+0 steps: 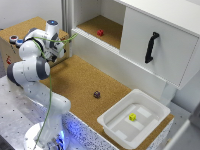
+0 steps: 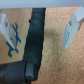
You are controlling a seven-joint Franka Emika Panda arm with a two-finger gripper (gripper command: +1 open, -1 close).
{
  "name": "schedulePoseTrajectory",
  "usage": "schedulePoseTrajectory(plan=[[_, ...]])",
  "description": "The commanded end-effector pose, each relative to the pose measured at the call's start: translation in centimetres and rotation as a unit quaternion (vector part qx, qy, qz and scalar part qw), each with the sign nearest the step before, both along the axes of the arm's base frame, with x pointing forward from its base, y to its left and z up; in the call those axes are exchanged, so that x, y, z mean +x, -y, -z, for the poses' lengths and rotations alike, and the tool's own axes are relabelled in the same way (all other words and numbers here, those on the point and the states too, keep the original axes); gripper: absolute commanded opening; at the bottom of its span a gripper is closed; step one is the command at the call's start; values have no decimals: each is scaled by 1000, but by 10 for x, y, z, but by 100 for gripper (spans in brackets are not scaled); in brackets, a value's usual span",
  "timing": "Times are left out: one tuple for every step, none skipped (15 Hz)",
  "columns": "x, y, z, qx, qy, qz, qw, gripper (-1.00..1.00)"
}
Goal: Grasp the handle of the drawer and open it
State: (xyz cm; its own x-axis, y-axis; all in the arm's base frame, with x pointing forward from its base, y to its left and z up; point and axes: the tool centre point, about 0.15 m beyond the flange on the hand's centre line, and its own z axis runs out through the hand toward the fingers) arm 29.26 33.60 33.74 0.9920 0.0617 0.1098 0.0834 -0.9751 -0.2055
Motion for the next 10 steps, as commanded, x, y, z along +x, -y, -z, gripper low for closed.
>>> schedulePoseTrajectory(plan=[[23, -4, 23, 15, 6, 37, 999, 100], [28, -3, 25, 18, 4, 39, 999, 100], [32, -2, 28, 21, 2, 40, 999, 100], [34, -2, 30, 23, 0, 40, 999, 100], [38, -1, 33, 29, 0, 36, 999, 100], [42, -2, 36, 28, -4, 31, 999, 100], [46, -2, 37, 33, -3, 29, 999, 100], [53, -5, 38, 36, -6, 17, 999, 100], [58, -10, 39, 37, -11, 1, 999, 100], [62, -14, 39, 37, -13, -8, 999, 100]])
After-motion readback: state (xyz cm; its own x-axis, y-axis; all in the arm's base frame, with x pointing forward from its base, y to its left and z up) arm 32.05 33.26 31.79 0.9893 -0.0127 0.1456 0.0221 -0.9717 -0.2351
